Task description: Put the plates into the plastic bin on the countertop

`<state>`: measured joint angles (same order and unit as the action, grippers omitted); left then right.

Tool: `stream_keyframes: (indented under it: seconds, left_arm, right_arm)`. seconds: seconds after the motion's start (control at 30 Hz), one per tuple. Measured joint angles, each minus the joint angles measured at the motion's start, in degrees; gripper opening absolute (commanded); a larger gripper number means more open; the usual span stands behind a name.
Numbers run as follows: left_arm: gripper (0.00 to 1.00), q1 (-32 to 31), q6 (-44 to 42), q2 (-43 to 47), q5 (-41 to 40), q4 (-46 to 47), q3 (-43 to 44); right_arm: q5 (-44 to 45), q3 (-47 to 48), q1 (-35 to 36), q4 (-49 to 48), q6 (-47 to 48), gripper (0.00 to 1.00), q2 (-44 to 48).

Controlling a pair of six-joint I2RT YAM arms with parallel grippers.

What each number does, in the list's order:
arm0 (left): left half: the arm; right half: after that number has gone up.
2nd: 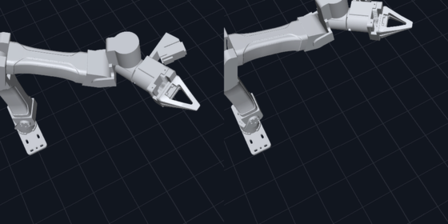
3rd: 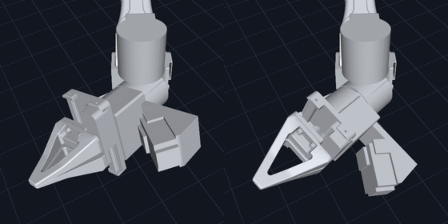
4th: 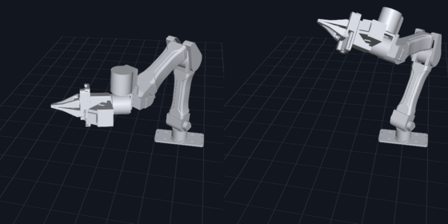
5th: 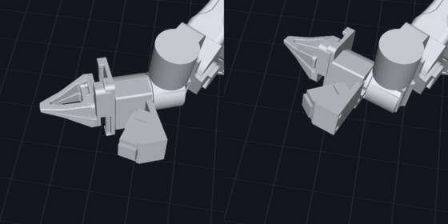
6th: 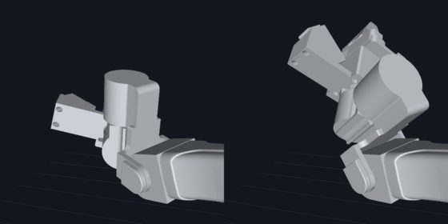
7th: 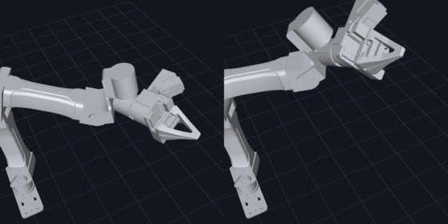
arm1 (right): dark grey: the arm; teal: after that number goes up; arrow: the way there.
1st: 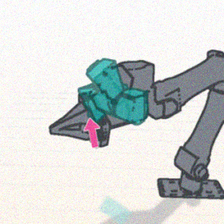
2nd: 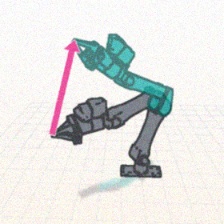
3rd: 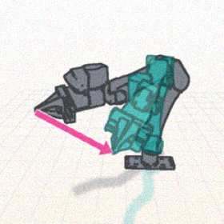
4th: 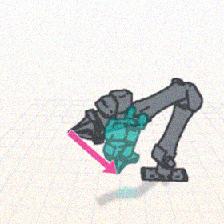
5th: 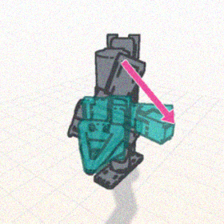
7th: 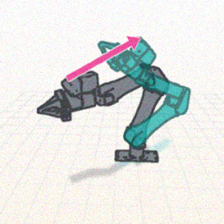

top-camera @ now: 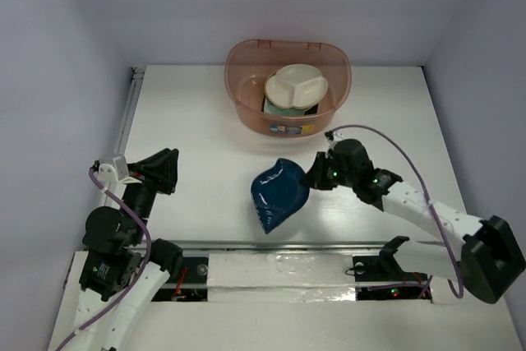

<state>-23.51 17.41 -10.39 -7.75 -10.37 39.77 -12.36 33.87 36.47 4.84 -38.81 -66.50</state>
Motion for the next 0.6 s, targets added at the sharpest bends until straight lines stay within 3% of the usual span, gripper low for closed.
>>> stream_keyframes:
  seconds: [0.1, 0.23, 0.43, 0.6]
  left_arm:
    - [0.23, 0.0, 0.0, 0.0, 0.1, 0.3, 0.0]
    - [0.23, 0.0, 0.0, 0.0, 0.2, 0.3, 0.0]
    - [0.24, 0.0, 0.0, 0.0, 0.2, 0.3, 0.0]
    - [0.24, 0.0, 0.0, 0.0, 0.2, 0.3, 0.0]
  right_arm:
    - [-0.1, 8.0, 0.0, 5.8, 1.8, 0.00, 3.2]
    - [2.1, 23.6, 0.0, 8.1, 4.9, 0.00, 0.8]
    - [6.8, 44.5, -3.9, 6.3, 8.3, 0.00, -10.4]
    - [9.3, 58.9, -8.7, 6.9, 9.4, 0.00, -25.8]
